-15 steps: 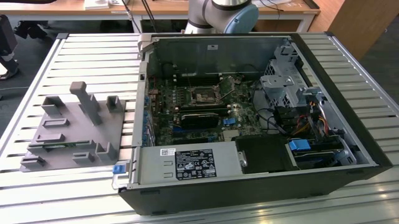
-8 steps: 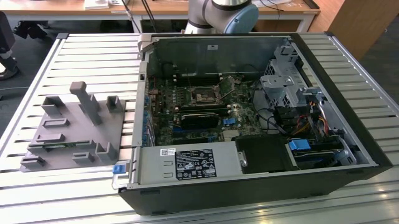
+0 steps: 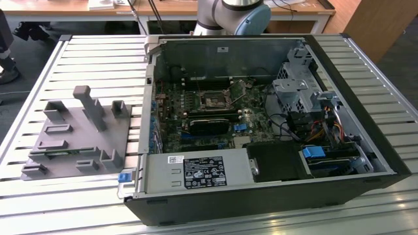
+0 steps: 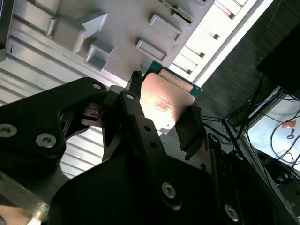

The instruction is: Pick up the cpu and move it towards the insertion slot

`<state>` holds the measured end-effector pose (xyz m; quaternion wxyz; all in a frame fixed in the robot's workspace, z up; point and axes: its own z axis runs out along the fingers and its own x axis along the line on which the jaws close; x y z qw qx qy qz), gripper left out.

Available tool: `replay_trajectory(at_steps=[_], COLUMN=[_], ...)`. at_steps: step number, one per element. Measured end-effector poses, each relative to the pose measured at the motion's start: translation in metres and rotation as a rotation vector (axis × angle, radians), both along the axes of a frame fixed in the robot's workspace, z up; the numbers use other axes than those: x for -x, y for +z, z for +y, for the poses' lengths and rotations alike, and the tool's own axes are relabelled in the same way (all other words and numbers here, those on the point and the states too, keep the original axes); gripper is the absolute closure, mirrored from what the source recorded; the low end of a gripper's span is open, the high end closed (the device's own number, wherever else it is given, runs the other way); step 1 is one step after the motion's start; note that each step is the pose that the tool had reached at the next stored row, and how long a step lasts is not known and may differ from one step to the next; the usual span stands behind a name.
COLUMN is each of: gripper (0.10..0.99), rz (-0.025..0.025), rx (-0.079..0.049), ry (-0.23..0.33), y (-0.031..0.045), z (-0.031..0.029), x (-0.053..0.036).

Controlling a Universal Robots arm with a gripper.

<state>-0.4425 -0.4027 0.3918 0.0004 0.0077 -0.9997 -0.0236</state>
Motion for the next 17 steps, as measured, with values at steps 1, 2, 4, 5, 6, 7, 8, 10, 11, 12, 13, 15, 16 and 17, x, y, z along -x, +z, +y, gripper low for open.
replay_trajectory(at_steps=[1, 2, 4, 5, 6, 7, 8, 10, 11, 12, 13, 15, 16, 17], gripper=[0.541, 0.541, 0.541, 0.541, 0.541, 0.541, 0.541, 0.541, 0.541, 0.541, 0.541, 0.541, 0.541, 0.541], rz=[-0.0001, -0.0002, 0.0, -0.0001, -0.0001, -0.0001, -0.0001, 0.0, 0.0, -0.0001, -0.0002, -0.0001, -0.0001, -0.0001], rx=[0.0, 0.0, 0.0, 0.0, 0.0, 0.0, 0.0, 0.0, 0.0, 0.0, 0.0, 0.0, 0.0, 0.0], ry=[0.0, 0.0, 0.0, 0.0, 0.0, 0.0, 0.0, 0.0, 0.0, 0.0, 0.0, 0.0, 0.0, 0.0], y=[0.0008, 0.0015, 0.0032, 0.0039, 0.0047, 0.0058, 0.0067, 0.0089, 0.01, 0.011, 0.0119, 0.0143, 0.0154, 0.0166], z=[0.0, 0.0, 0.0, 0.0, 0.0, 0.0, 0.0, 0.0, 0.0, 0.0, 0.0, 0.0001, 0.0001, 0.0001], x=[0.0, 0.0, 0.0, 0.0, 0.0, 0.0, 0.0, 0.0, -0.0001, 0.0, 0.0, 0.0, 0.0, 0.0])
